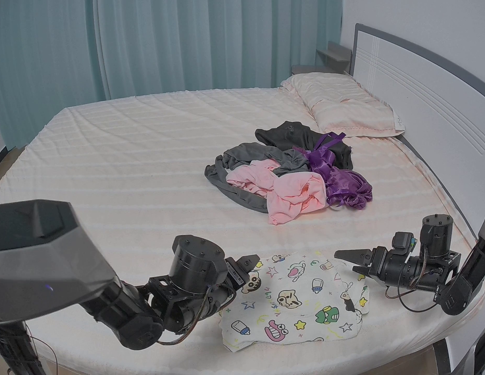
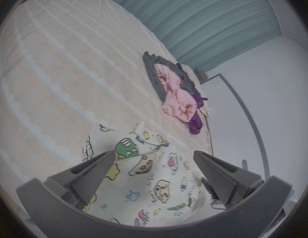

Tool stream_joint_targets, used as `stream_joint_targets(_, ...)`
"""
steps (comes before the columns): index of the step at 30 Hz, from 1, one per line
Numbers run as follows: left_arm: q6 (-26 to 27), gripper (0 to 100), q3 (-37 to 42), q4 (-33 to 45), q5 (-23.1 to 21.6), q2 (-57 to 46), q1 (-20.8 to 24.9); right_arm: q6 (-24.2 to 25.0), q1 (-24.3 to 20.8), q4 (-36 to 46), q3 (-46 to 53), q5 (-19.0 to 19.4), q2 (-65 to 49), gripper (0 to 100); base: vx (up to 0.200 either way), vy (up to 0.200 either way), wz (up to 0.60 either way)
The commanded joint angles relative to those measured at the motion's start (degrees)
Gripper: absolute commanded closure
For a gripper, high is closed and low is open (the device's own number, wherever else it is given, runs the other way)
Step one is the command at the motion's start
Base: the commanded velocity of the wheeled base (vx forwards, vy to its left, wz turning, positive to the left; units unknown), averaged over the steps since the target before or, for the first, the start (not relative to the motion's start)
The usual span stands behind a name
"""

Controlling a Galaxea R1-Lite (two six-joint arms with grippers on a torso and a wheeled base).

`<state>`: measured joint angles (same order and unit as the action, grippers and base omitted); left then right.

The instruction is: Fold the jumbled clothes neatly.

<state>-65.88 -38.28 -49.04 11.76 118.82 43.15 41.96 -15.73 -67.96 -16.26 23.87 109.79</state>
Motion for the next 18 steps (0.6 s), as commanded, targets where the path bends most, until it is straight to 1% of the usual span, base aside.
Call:
stream_joint_targets(1,-0.22,0,1.54,0.97,0.01,-7.73,1.14,1.11,-0.89,-0.5,-0.17,-0.23,2.45,0,0.0,0.0,0.0)
stream_joint_targets(5,-0.39,0,3.47,1.32,-0.25,-7.2,2.72,1.99,-0.8,-0.59,-0.09,-0.31,3.06,0,0.0,0.0,0.0)
stream_joint_targets(12,-0.66,0,5.85,0.88,-0.51,0.36,4.57,2.34,-0.53,-0.5,-0.09,-0.31,3.24,0,0.0,0.0,0.0)
stream_joint_targets(18,-1.09,0,5.67,0.44,-0.6,2.99,5.1,2.34,-0.53,-0.59,0.0,-0.58,6.05,0,0.0,0.0,0.0)
